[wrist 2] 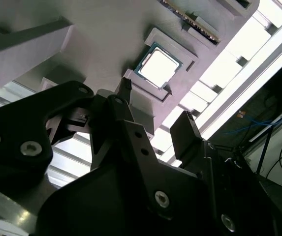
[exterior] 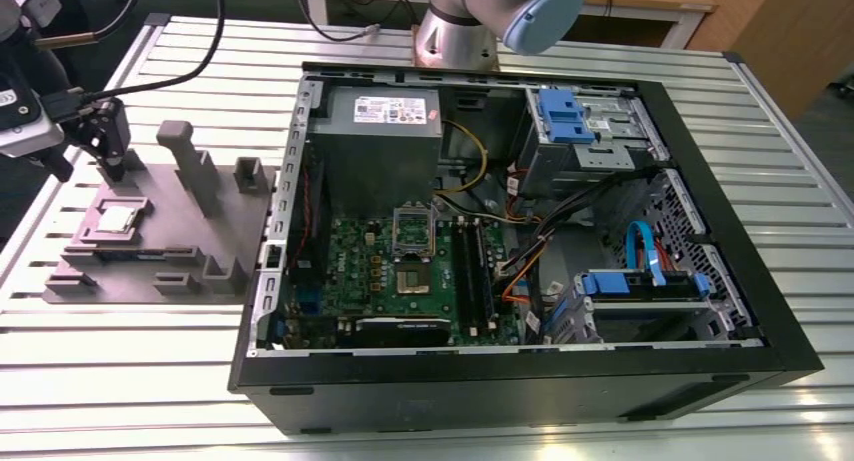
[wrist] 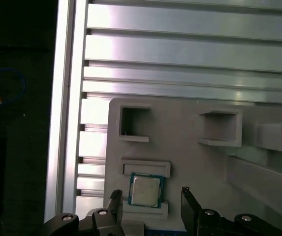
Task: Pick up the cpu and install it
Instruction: 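Pick up the cpu and move it towards the insertion slot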
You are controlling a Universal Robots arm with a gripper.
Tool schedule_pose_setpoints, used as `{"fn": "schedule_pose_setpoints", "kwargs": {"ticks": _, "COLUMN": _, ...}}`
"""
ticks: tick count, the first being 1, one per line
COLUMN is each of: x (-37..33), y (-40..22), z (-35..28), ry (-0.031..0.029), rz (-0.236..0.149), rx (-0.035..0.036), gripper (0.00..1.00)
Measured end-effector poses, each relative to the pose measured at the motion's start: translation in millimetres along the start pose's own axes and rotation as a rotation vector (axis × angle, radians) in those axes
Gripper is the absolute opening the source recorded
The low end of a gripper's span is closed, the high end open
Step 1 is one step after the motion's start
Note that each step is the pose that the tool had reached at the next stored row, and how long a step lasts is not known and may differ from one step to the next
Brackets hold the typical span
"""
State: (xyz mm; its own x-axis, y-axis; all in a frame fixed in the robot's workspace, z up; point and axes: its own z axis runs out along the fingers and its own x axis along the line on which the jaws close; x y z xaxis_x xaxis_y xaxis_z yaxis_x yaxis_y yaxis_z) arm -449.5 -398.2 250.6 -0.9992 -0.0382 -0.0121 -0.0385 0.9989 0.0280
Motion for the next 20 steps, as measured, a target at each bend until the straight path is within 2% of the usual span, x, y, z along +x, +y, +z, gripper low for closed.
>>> {"fn": "schedule_pose_setpoints", "kwargs": {"ticks": 12, "x": 1.4, "y": 0.1, "z": 2.6, "ry": 0.0001, "rz": 0.002, "rx": 0.0049, "gripper": 0.59}}
{"fn": "schedule_pose_setpoints", "kwargs": {"ticks": 18, "x": 7.5, "y": 0.1, "z": 7.8, "ry": -0.0002, "rz": 0.003, "rx": 0.0057, "gripper": 0.59}}
{"fn": "schedule_pose_setpoints", "kwargs": {"ticks": 20, "x": 8.4, "y": 0.1, "z": 10.7, "ry": 0.0, "rz": 0.006, "rx": 0.0081, "gripper": 0.59}}
